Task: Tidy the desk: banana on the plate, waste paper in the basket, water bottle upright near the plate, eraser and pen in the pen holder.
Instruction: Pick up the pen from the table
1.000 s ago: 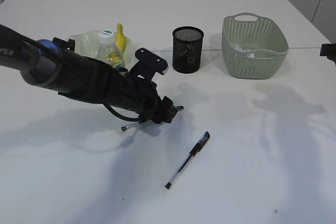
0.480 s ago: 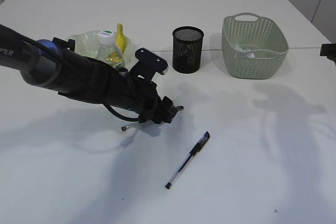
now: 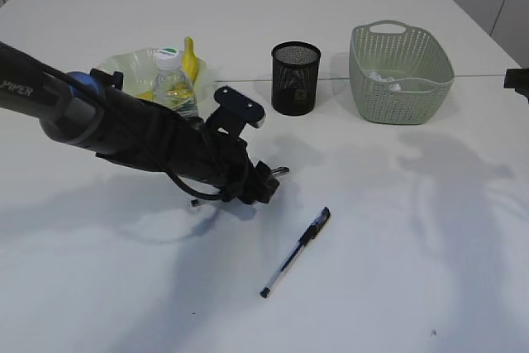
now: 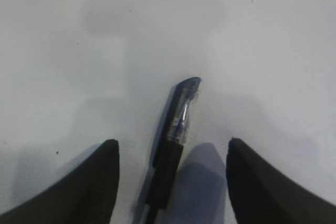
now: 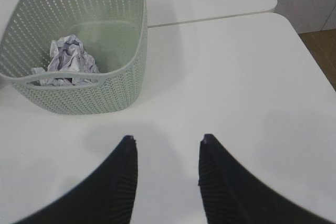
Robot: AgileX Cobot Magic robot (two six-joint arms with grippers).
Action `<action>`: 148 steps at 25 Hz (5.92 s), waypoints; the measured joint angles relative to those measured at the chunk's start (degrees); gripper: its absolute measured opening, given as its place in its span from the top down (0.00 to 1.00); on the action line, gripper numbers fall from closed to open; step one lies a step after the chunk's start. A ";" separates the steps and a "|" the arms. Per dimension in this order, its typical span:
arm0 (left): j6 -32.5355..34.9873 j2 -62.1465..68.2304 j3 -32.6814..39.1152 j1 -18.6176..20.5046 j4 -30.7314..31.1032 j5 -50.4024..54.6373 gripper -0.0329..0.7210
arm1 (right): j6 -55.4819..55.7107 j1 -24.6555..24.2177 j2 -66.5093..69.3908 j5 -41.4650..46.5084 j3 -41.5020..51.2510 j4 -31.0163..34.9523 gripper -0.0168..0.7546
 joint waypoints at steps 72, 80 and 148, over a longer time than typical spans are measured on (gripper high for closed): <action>0.00 0.93 -0.58 0.00 0.00 3.19 0.66 | -0.11 0.00 0.00 -0.12 0.00 -0.11 0.59; 0.00 0.93 -0.58 0.00 -0.10 3.55 0.66 | -0.11 0.00 0.00 -0.12 0.00 -0.11 0.59; -13.01 0.96 -0.81 0.00 9.73 7.29 0.76 | -0.22 0.00 0.00 -0.12 0.00 -0.11 0.59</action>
